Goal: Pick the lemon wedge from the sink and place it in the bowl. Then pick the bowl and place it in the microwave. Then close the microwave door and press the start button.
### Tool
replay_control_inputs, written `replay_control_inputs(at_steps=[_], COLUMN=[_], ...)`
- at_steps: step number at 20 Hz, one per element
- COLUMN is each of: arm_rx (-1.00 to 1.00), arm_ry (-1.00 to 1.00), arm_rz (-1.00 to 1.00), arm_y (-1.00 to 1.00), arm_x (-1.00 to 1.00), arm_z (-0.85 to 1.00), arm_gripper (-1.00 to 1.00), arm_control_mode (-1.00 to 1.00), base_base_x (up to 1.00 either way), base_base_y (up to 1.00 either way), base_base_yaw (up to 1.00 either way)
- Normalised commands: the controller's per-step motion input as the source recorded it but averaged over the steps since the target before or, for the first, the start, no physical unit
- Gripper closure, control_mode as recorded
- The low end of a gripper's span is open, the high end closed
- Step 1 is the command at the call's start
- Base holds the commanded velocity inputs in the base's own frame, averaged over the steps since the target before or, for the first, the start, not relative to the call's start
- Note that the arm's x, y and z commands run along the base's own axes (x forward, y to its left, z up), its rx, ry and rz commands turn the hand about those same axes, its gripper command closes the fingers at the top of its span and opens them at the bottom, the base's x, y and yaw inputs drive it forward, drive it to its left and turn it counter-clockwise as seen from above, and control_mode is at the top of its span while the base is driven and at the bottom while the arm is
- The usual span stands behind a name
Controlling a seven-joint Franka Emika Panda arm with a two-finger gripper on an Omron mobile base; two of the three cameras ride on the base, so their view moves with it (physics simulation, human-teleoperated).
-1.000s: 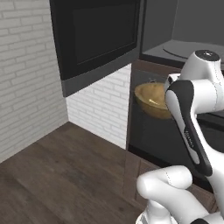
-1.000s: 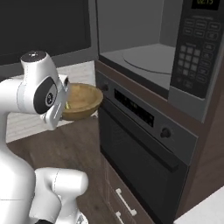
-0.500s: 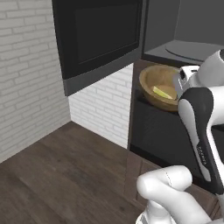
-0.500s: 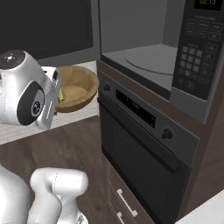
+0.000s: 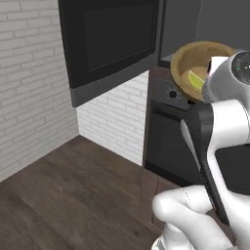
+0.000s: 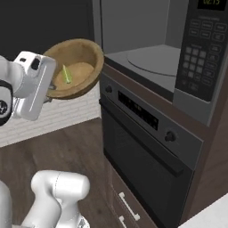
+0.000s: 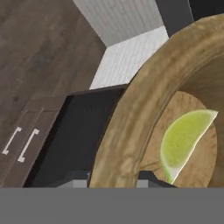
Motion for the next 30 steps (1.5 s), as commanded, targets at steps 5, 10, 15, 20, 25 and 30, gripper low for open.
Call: replay_control_inputs(at_steps=[5,10,15,20,25,30], arm_rx=[0.0,0.04,0.08,0.11,0.1,0.08], arm_ry=[-0.06,0.02,0.01,-0.04,-0.01,0.0], arm_rz=[-0.28,-0.11,0.0,0.0,0.0,0.0], arm_y=[-0.09,-0.36,-0.58,-0.6,-0.5,-0.4], arm_x=[0.07,0.15,0.24,0.44,0.46,0.27], arm_z=[0.45,0.46,0.18,0.0,0.03,0.27], arm_gripper=[1.0,1.0,1.0,1.0,1.0,1.0], arm_control_mode=[-1.0,-1.0,-1.0,-1.0,-1.0,-1.0], base_base_x=[0.0,0.0,0.0,0.0,0.0,0.0], base_base_y=[0.0,0.0,0.0,0.0,0.0,0.0], base_base_yaw=[0.0,0.0,0.0,0.0,0.0,0.0])
